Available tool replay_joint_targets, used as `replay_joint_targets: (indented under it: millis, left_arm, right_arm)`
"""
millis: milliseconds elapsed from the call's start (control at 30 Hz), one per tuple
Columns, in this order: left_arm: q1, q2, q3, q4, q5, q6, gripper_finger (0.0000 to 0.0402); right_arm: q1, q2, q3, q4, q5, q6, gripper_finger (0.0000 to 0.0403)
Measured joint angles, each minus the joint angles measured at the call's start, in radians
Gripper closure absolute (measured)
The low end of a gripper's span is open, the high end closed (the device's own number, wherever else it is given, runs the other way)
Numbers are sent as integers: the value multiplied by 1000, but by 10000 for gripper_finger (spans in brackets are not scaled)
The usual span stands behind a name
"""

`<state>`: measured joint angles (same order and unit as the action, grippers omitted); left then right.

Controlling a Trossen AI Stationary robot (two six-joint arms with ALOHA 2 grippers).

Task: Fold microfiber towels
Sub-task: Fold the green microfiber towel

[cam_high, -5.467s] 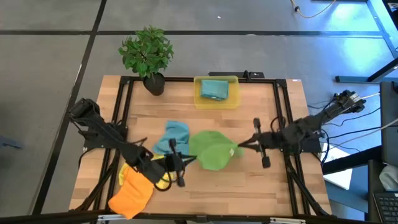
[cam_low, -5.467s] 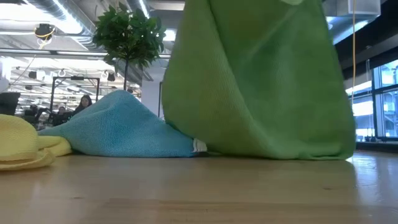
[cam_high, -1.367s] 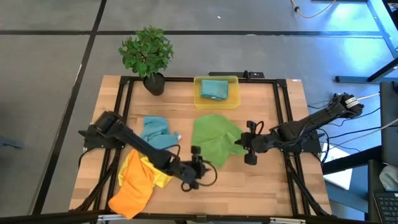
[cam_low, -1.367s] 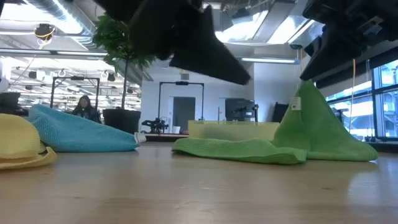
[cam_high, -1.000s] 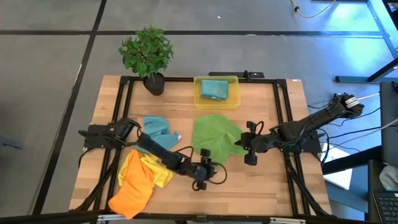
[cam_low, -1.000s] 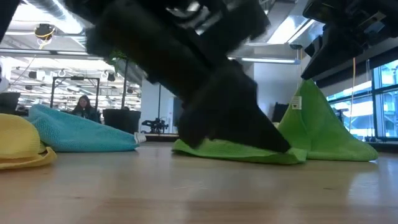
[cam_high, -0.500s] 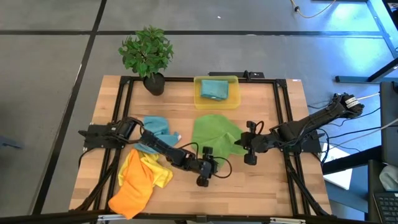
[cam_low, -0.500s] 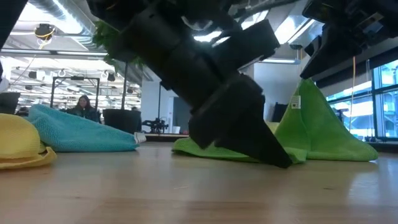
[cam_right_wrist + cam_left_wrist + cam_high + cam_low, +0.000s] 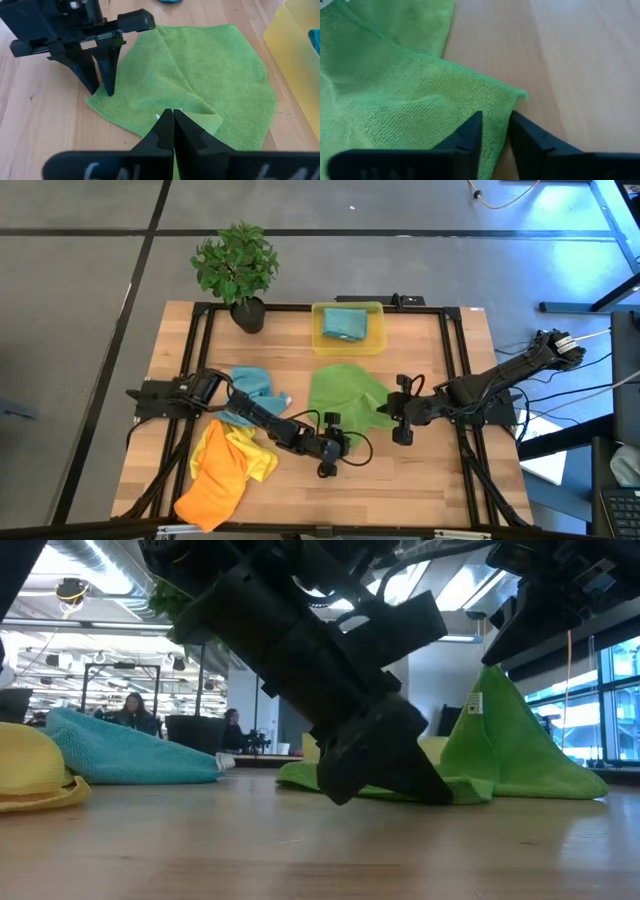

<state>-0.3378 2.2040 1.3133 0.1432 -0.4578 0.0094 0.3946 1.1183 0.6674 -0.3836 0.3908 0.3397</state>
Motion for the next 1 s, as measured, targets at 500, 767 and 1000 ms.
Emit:
replay_joint_targets:
  millis: [500,767,1000]
  left_arm:
    - [-132,-108,53,-87,-105,13,401]
    - [-274,-334,63,-371,-497,-42,401]
    - [-268,-476,63,-566,-688,-91,401]
  right_arm:
    - [26,0,0,-1,0,-1,402]
    - [56,-2,18,33,34,-34,402]
    - [55,-2,146,-39,193,-163,402]
